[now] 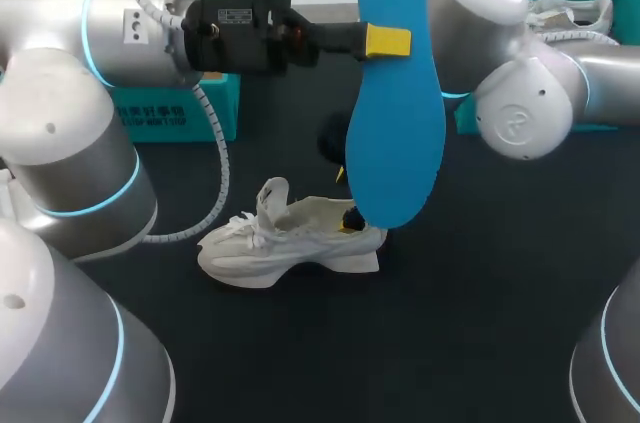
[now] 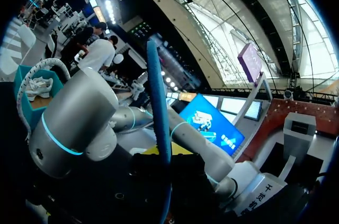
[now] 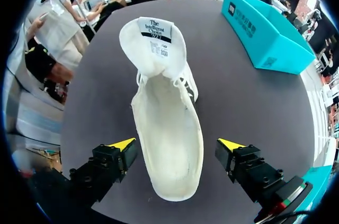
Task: Take the shoe out of the shoebox, open the shoe tongue, remove and reinsert the insole, then place the shoe into the shoebox
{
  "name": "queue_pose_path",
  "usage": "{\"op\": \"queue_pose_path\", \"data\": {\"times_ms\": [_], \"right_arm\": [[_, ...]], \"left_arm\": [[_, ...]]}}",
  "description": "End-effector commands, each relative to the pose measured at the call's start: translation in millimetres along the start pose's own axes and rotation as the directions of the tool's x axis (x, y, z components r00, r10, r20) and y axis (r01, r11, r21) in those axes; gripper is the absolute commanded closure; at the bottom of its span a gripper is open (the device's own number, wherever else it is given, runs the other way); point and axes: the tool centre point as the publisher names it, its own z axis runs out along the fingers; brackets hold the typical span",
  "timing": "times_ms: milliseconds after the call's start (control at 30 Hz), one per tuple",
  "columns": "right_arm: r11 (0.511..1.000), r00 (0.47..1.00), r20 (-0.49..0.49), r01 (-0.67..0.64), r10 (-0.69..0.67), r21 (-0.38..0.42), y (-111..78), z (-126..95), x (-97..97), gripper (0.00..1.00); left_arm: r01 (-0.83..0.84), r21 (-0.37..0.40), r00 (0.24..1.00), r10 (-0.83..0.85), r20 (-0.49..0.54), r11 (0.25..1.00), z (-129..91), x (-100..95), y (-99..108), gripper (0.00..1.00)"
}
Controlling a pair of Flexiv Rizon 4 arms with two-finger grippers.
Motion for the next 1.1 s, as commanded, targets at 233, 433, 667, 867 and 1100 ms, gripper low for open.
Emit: {"op": "queue_pose_path", "data": {"times_ms": [233,433,667,867,1100], "right_arm": [[1.0,1.0,0.018,-0.006,0.006,0.016,13.9,34,-26.5,0.0],[1.0,1.0,0.016,0.011,-0.011,0.029,17.7,40,-28.4,0.0],[0.998,1.0,0.024,0.018,-0.019,0.055,18.6,60,-29.0,0.57],[0.995,1.0,0.023,0.017,-0.019,0.097,15.3,69,-28.8,0.88],[0.993,0.999,0.04,-0.007,0.002,0.12,11.1,72,-26.0,1.0]], "left_arm": [[0.0,0.001,1.0,0.0,0.002,1.0,0,0.2,1,1.0],[0.0,0.001,1.0,0.0,0.002,1.0,0,0.2,1,1.0],[0.0,0.001,1.0,0.0,0.002,1.0,0,0.2,1,1.0],[0.0,0.001,1.0,0.0,0.002,1.0,0,0.2,1,1.0],[0.0,0.001,1.0,0.0,0.002,1.0,0,0.2,1,1.0]]}}
